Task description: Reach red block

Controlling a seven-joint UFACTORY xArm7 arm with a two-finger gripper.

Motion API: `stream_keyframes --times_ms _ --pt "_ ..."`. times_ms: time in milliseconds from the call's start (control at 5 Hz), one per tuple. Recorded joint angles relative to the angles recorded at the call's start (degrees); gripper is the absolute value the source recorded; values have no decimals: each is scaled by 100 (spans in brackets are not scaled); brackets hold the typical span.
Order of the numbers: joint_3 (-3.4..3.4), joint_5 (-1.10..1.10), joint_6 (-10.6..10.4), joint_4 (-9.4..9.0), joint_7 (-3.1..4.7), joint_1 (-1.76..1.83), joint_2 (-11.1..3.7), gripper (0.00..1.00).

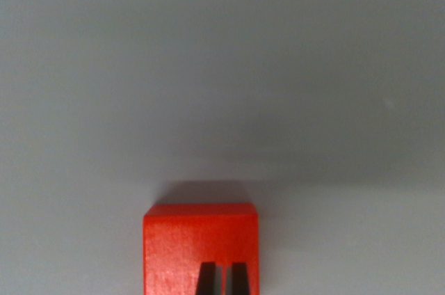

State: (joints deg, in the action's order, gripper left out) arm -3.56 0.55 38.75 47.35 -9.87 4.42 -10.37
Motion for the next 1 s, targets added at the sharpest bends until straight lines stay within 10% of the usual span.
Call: stream_keyframes --times_ms 1000 --pt "-9 4 -191 -156 -34 18 -37 0"
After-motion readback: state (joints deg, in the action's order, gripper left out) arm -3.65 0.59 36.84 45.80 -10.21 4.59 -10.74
